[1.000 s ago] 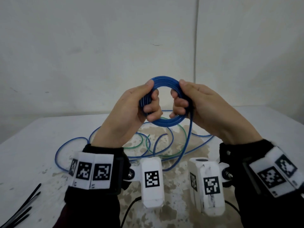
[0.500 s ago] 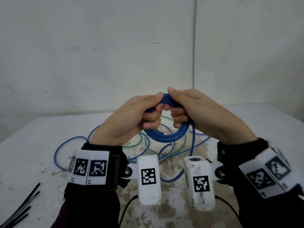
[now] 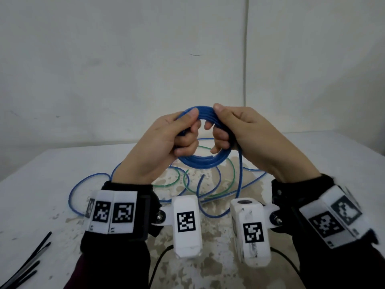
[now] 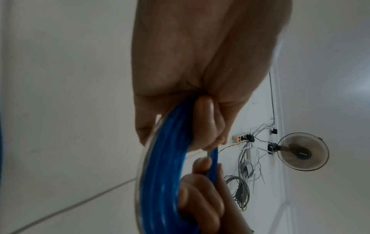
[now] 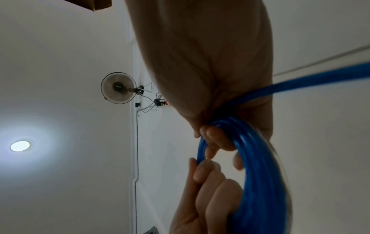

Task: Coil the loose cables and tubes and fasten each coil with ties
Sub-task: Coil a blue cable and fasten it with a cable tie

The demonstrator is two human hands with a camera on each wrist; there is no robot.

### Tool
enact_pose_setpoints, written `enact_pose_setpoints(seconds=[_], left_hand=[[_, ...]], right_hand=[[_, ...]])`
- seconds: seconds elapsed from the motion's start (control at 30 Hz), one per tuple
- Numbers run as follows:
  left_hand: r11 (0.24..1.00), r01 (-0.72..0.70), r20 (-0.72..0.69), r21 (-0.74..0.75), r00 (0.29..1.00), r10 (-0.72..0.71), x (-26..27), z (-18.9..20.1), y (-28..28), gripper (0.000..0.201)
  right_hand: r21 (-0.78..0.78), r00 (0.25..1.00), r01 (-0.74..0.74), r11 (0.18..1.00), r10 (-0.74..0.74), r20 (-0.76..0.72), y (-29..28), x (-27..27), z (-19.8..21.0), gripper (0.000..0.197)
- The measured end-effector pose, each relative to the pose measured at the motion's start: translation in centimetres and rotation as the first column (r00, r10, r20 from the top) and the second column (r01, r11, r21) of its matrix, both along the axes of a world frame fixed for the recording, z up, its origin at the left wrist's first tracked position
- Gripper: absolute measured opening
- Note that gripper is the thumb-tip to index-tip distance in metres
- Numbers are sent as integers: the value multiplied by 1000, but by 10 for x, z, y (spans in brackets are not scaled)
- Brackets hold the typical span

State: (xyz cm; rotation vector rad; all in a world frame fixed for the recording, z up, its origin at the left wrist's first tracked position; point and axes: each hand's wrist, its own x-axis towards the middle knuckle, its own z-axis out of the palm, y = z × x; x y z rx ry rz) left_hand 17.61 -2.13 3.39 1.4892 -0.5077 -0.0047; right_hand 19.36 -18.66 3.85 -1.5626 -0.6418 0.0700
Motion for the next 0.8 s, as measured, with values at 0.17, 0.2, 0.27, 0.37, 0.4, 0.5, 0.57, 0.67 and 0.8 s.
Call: enact_pose_setpoints(seconds=[0.17, 0.2, 0.27, 0.37, 0.4, 0.5, 0.57, 0.67, 0.8], left_hand=[[984, -69, 45, -165, 996, 78, 1, 3, -3, 31], [976, -78, 36, -205, 996, 87, 2, 3, -4, 32], [962, -82, 10, -262, 996, 88, 3, 3, -5, 35], [961, -55, -27, -270, 998, 50, 4, 2, -6, 39], [962, -44, -35, -271, 999, 36, 4, 2, -8, 40], [962, 4, -41, -272, 999, -16, 4, 2, -11, 38], [971, 44, -72, -236, 995, -63, 3, 3, -10, 37], [993, 80, -109, -91, 990, -90, 0, 3, -4, 35], [998, 30, -94, -61, 995, -35, -2, 5, 2, 31]], right_hand=[[54, 1000, 7, 999, -7, -5, -2, 1, 0, 41], [80, 1000, -15, 997, 17, -18, -2, 2, -1, 40], [120, 997, -55, 991, 61, -43, -3, 3, -2, 37], [141, 993, -75, 987, 87, -81, -3, 5, -2, 36], [155, 992, -77, 985, 92, -86, -3, 5, -2, 36], [224, 992, -62, 973, 85, -95, 0, 7, -1, 36], [207, 993, -56, 977, 76, -89, -1, 6, 0, 36], [106, 994, -70, 992, 78, -71, -2, 2, 1, 37], [32, 998, -42, 999, 44, -43, 1, 0, -1, 36]])
